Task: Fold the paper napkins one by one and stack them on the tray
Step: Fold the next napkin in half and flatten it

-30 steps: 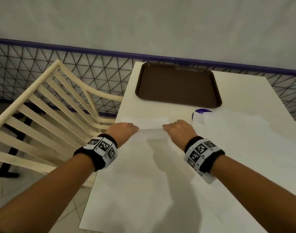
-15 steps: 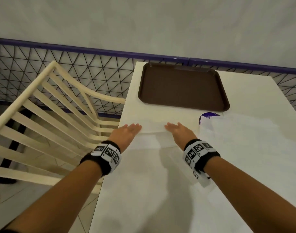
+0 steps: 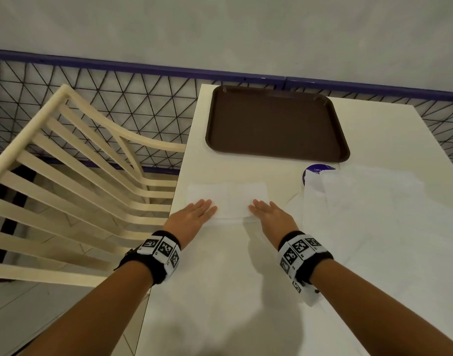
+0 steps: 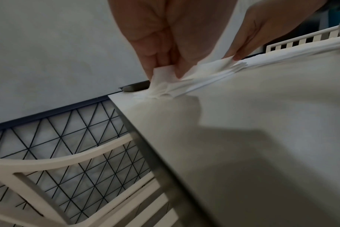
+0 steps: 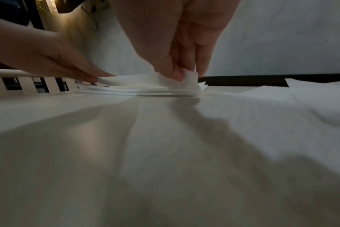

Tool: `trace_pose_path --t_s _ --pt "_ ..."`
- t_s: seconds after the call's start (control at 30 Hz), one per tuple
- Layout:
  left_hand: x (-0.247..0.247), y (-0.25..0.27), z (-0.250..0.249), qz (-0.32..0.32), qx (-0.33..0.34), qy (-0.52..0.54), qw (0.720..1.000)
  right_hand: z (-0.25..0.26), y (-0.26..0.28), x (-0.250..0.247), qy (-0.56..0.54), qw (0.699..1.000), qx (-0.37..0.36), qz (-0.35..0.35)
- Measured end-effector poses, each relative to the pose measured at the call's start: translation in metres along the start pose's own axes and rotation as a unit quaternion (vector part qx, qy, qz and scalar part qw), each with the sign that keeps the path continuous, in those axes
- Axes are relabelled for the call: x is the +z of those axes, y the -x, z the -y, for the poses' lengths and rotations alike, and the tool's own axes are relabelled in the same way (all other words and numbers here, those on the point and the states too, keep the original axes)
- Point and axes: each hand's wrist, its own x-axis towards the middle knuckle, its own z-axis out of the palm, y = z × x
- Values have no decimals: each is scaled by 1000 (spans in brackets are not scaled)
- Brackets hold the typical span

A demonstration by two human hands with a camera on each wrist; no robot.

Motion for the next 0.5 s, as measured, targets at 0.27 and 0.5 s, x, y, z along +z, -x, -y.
trace_pose_path --t_s 0.27,0.5 --pt "12 -2 -5 40 -60 -9 997 -4 2 10 39 998 7 51" --pt "-8 -10 -37 -43 -11 -28 999 -56 55 0 -40 994 98 6"
